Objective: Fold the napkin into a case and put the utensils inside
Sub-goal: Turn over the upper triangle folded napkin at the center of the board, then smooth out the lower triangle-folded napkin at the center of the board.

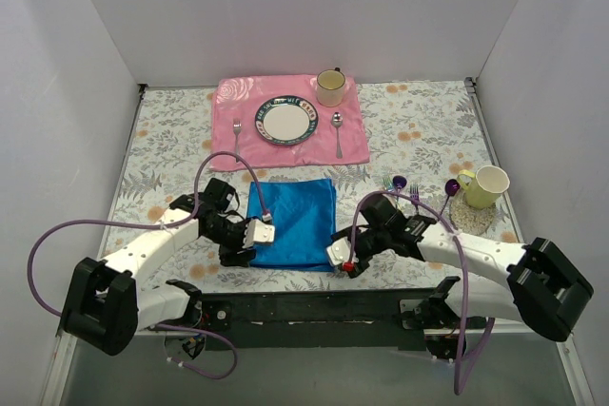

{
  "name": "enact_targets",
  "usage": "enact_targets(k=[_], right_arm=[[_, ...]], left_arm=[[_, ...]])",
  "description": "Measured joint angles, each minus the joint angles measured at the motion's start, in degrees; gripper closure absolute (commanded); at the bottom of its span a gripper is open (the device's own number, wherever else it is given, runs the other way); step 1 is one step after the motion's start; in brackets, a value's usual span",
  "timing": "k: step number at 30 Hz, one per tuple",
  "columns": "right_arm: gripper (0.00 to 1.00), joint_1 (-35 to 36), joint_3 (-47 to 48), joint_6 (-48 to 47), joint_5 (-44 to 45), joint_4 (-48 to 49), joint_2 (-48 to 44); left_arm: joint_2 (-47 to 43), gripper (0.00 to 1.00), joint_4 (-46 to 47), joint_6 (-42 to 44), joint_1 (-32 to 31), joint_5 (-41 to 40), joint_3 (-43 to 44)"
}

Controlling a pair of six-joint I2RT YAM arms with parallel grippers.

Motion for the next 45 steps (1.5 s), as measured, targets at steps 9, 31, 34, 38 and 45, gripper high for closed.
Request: enact_targets(k=[9, 31, 34, 38, 45], right_arm=[[0.54, 0.44, 6.14, 13.05, 0.79, -4.66, -7.72], [0.80, -26.34, 20.09, 65.96, 0.09, 0.37, 26.43], [0.81, -26.38, 22.14, 68.06, -0.26, 3.02, 29.77], [0.90, -26.38, 25.49, 70.01, -0.37, 5.90, 35.10], [0.98, -26.62, 34.58, 73.02, -1.07, 10.49, 43.87]], left_arm=[[-4.46, 0.55, -5.25, -0.02, -0.07, 2.54, 4.74], [9.33, 0.68, 40.33, -23.34, -26.47, -8.81, -0.87], [10.97, 0.70, 40.72, -23.32, -26.40, -10.08, -0.87], [13.51, 0.72, 40.57, -23.32, -25.66, -10.43, -0.85], [17.27, 0.72, 40.04, -23.54, -20.22, -9.66, 1.60]])
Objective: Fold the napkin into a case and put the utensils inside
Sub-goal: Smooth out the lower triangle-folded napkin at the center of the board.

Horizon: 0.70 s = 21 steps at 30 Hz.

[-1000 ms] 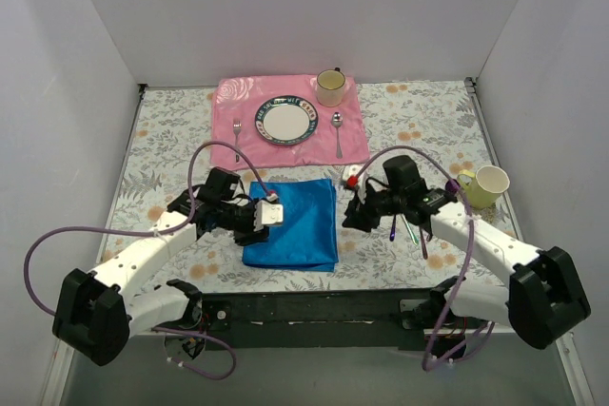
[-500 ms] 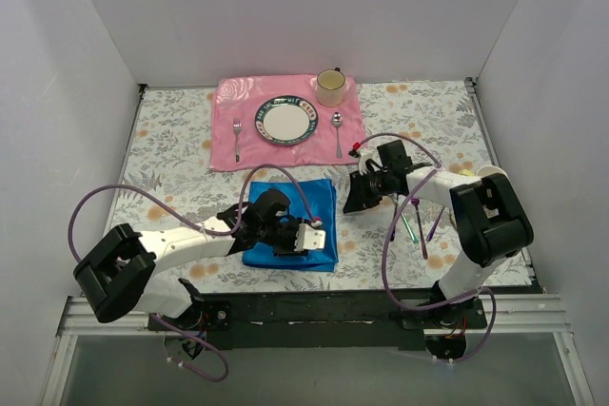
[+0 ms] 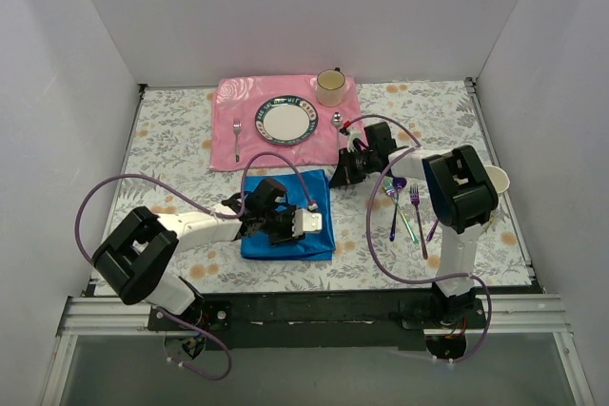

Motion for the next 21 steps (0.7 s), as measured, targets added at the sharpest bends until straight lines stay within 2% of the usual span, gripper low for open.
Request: enact_targets(k=[4, 7, 17, 18, 19, 20, 21], right_arm=[[0.97, -0.31, 2.19, 0.28, 1.55, 0.72, 1.33], [0.92, -0.63, 2.12, 0.48, 2.03, 0.63, 1.05], [0.75, -0.79, -4.00, 5.97, 4.15, -0.17, -7.52], [0.76, -0.72, -4.11, 6.51, 4.68, -0.20, -7.58], [0.82, -0.70, -4.20, 7.04, 4.94, -0.09, -7.58], [0.96, -0.70, -4.42, 7.43, 4.92, 0.33, -7.58], [0.99, -0.70, -4.66, 7.98, 4.57, 0.87, -7.58]], left_arm=[[0.72, 0.67, -0.28, -0.09, 2.34, 0.07, 1.29], [0.37, 0.65, -0.28, -0.96, 2.38, 0.83, 1.84], [-1.99, 0.62, 2.21, -3.85, -5.81, 0.24, 3.61], [-1.99, 0.62, 2.40, -3.87, -5.95, 0.15, 3.56], [-1.99, 0.63, 2.80, -4.24, -5.97, -0.02, 3.45], [-1.99, 0.63, 3.10, -4.55, -5.97, -0.17, 3.39], [-1.99, 0.64, 3.28, -4.98, -5.97, -0.26, 3.34]])
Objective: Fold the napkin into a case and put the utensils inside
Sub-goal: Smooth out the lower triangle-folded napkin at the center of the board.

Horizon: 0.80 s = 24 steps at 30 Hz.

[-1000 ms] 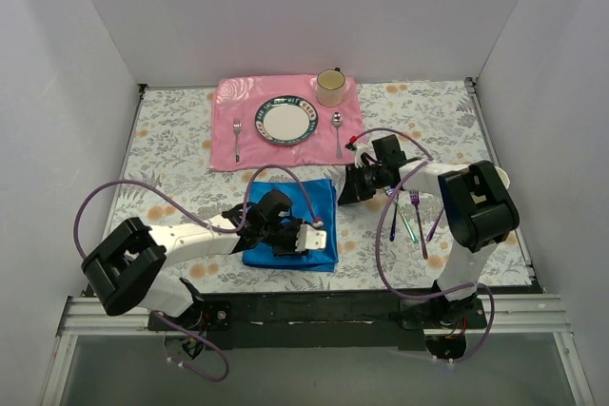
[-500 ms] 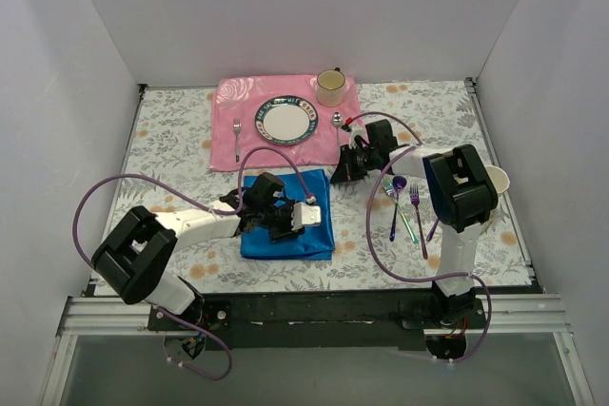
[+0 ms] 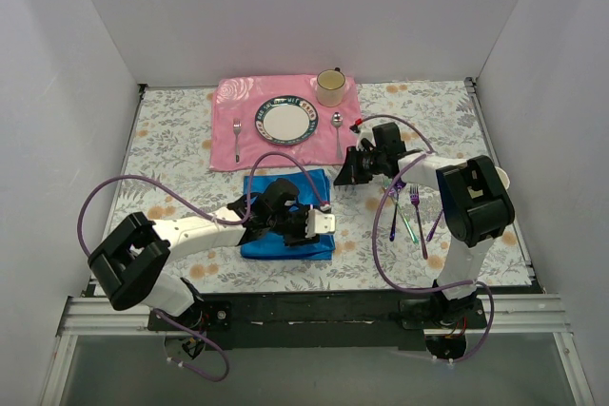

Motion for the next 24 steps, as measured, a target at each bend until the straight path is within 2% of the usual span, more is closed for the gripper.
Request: enact_targets(k=[6, 9, 10, 12, 13, 15, 16, 17, 24], right_arm=[[0.99, -0.11, -1.25, 5.81, -4.55, 4.87, 1.51], [0.80, -0.13, -2.45, 9.55, -6.99, 7.54, 2.34], [0.67, -0.13, -2.99, 10.91, -7.78, 8.94, 2.67], [0.54, -0.31, -4.39, 13.81, -9.38, 11.21, 2.91], [0.38, -0.52, -5.14, 15.23, -10.27, 12.63, 2.93], [0.25, -1.03, -6.34, 17.79, -12.17, 15.56, 2.91], [0.15, -1.36, -6.64, 18.86, -12.68, 16.57, 2.93], [0.11, -1.73, -7.08, 19.93, -13.46, 17.92, 2.91], [0.07, -2.51, -7.80, 24.65, -15.69, 23.45, 2.91]], left_arm=[[-0.15, 0.64, 0.81, -1.79, 0.02, -0.26, -0.52], [-0.33, 0.64, 0.87, -2.19, 0.02, -0.61, -1.01], [-0.37, 0.64, 0.92, -2.27, 0.02, -0.66, -1.05], [-0.44, 0.64, 0.96, -2.62, 0.02, -0.74, -1.05], [-0.48, 0.64, 0.96, -2.75, 0.02, -0.76, -1.05], [-0.57, 0.64, 0.98, -3.13, 0.02, -0.76, -1.05], [-0.61, 0.64, 0.98, -3.28, 0.02, -0.76, -1.05], [-0.72, 0.64, 0.98, -3.37, 0.02, -0.76, -1.05], [-1.03, 0.64, 1.18, -3.74, 0.02, -0.76, -1.07]])
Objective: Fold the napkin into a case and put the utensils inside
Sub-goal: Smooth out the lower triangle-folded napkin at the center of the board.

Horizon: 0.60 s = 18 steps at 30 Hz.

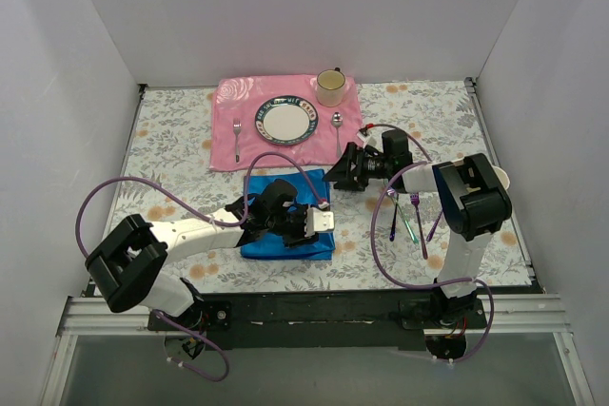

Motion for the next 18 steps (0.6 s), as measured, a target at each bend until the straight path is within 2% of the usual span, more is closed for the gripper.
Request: enact_targets(k=[6, 18], right_arm=[[0.01, 0.04, 0.15, 3.13, -1.07, 3.45, 1.44], [0.01, 0.20, 0.15, 6.36, -0.26, 5.46, 2.67]], left_arm=[[0.00, 0.64, 0.35, 0.00, 0.00, -0.28, 0.00], [0.00, 0.64, 0.76, 0.09, 0.00, -0.46, -0.39]])
